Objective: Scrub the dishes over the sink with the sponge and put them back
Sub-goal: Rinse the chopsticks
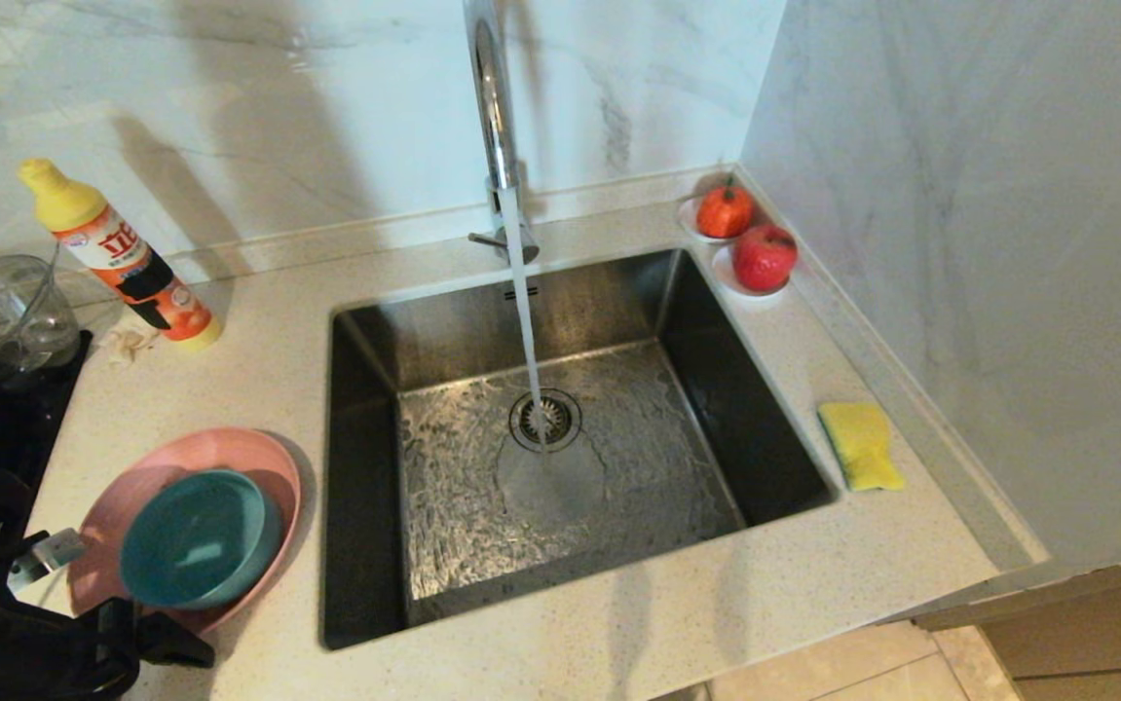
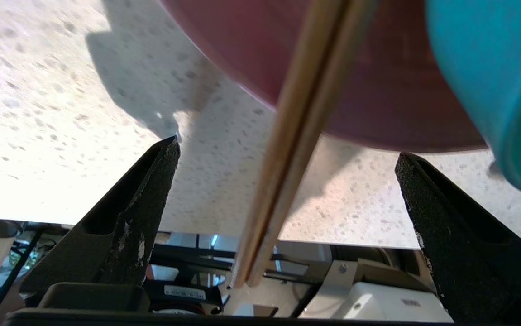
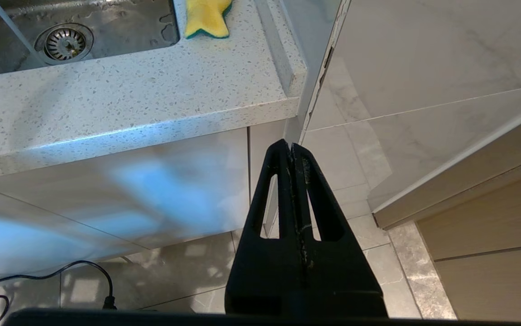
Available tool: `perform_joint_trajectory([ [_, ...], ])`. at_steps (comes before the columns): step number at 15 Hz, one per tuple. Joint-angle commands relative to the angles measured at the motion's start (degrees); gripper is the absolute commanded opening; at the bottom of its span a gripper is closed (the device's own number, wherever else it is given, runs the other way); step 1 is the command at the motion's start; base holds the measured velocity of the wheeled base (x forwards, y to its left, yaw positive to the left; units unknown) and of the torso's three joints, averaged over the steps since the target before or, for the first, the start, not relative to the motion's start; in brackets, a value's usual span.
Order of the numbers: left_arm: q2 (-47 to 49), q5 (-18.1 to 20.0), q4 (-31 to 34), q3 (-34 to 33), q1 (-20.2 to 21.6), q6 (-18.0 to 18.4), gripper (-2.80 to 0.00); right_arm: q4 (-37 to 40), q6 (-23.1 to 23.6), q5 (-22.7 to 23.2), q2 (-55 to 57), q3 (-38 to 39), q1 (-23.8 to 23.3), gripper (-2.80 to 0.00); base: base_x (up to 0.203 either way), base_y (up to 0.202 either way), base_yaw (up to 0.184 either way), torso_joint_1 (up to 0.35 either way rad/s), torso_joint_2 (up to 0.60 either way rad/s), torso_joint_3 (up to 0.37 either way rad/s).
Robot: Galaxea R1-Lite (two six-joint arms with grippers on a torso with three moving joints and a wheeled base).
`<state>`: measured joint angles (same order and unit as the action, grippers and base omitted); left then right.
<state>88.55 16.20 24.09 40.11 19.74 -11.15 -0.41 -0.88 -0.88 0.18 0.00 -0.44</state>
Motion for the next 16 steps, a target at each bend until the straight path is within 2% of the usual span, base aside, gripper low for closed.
perform_joint_trajectory([
  [1, -0.39, 0.22, 0.38, 0.4, -0.74, -0.11, 0.0, 0.05, 0.0, 0.0, -0.01, 0.0, 0.0, -2.8, 0.0, 0.0, 0.0, 0.0, 0.0, 0.0],
  [7, -0.75, 0.14, 0.43, 0.42, -1.28, -0.26, 0.0, -0.02, 0.0, 0.0, -0.01, 0.0, 0.0, -2.8, 0.0, 0.0, 0.0, 0.0, 0.0, 0.0],
  [8, -0.66, 0.14, 0.43, 0.41, -1.28, -0.27, -2.8, 0.06, 0.0, 0.0, -0.01, 0.0, 0.0, -2.8, 0.0, 0.0, 0.0, 0.0, 0.0, 0.0],
  [16, -0.66, 0.0, 0.15, 0.22, -1.28, -0.8, -2.8, 0.05, 0.0, 0.0, -0.01, 0.0, 0.0, -2.8, 0.0, 0.0, 0.0, 0.0, 0.0, 0.0],
])
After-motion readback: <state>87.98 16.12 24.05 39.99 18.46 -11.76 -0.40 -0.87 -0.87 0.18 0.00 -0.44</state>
